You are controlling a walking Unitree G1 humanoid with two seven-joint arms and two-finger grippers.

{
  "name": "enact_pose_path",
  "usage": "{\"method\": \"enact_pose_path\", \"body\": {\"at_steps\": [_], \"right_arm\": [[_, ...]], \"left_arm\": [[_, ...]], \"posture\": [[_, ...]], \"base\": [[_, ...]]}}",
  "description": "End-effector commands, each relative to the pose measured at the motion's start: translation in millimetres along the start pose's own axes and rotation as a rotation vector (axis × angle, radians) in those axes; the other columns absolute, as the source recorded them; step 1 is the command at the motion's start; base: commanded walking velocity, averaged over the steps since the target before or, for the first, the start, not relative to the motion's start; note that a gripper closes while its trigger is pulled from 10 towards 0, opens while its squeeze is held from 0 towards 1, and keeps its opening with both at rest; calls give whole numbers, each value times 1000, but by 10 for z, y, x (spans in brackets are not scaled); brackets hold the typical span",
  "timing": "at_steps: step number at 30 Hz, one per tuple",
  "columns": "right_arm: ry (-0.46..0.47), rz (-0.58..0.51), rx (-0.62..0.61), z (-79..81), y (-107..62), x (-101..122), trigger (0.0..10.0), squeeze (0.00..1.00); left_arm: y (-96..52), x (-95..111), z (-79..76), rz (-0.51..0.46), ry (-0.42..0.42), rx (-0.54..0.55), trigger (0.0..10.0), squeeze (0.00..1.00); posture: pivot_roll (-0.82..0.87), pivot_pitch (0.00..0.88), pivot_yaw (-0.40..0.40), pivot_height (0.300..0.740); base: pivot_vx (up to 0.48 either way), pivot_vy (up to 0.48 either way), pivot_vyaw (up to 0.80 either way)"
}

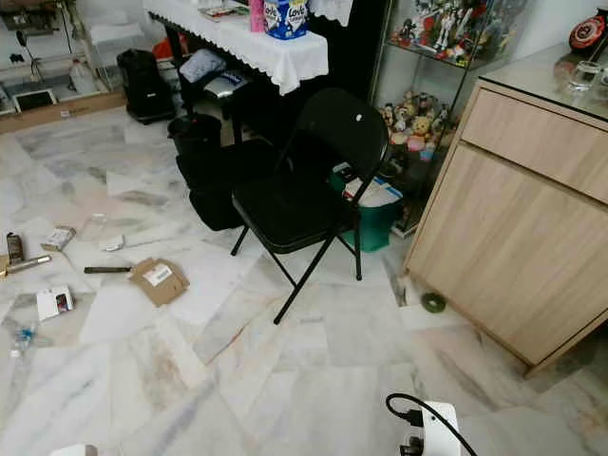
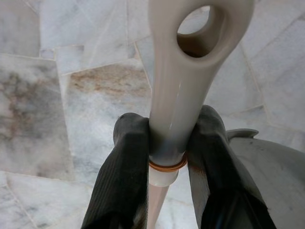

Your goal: Sweep floor

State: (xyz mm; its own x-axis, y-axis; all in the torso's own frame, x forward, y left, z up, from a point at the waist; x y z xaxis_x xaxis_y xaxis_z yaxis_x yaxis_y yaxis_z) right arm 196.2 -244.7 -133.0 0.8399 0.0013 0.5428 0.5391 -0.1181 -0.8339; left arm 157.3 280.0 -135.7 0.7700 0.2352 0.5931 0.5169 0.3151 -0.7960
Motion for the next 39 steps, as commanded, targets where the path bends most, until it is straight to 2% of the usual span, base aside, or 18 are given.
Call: {"method": "enact_pose_path", "body": {"at_steps": [1, 10, 16, 19, 26, 29, 30, 33, 36, 38, 39], "right_arm": [[-43, 9, -1, -39, -9, -25, 10000, 0], [-25, 29, 1, -13, -31, -163, 10000, 0], [-49, 52, 7, -25, -46, -239, 10000, 0], [-62, 53, 14, -15, -46, -239, 10000, 0], [-28, 36, 3, -34, -49, -226, 10000, 0], [5, 39, -2, -53, -63, -273, 10000, 0], [7, 60, -5, -71, -91, -386, 10000, 0], [-5, 88, -2, -69, -122, -513, 10000, 0], [-17, 96, 5, -44, -122, -528, 10000, 0], [-19, 91, 9, -6, -103, -484, 10000, 0], [-19, 77, 16, 57, -71, -389, 10000, 0]], "left_arm": [[-13, -55, -14, 7, -44, 2, 10000, 0], [-7, -45, -38, 14, -3, -16, 10000, 0], [7, 32, -50, -9, -19, -13, 10000, 0], [4, 28, -17, -12, -25, -5, 10000, 0], [-3, -30, -15, 14, 13, -17, 10000, 0], [3, -11, -45, 11, 17, -25, 10000, 0], [12, 37, -67, -2, 5, -27, 10000, 0], [17, 76, -61, -17, -14, -20, 10000, 0], [14, 75, -39, -21, -22, -12, 10000, 0], [8, 54, -23, -20, -24, -8, 10000, 0], [-2, 18, -7, -15, -22, -3, 10000, 0]], "posture": [[-55, 18, -98, 740], [-92, 17, -74, 740], [-72, 18, -80, 740], [-61, 17, -80, 740], [-119, 24, -51, 740], [-118, 25, -50, 740], [-108, 24, -55, 740], [-86, 24, -67, 740], [-79, 27, -70, 740], [-79, 28, -69, 740], [-81, 28, -68, 740]], "base": [[0, 0, 800], [0, 0, 800], [0, 0, 800], [0, 0, 800], [0, 0, 750], [0, 0, 0], [0, 0, 0], [0, 0, 0], [0, 0, 0], [0, 0, 0], [0, 0, 0]]}}
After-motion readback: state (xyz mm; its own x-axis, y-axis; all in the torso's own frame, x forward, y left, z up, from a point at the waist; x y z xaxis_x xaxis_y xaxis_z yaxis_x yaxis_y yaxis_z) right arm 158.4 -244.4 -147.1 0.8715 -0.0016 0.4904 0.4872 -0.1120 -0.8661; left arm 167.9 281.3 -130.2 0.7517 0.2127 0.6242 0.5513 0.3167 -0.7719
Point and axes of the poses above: a point about 5 cm out from each wrist's last joint towards the gripper, its own y axis pointing out of the wrist towards the gripper, its own x axis along the axis of the wrist's last joint, z = x × y, the point moved 6 cm from there along y, pointing out of the wrist towards the gripper, and after that the axes turned 2 degrees about -y, right-handed, at the moved point
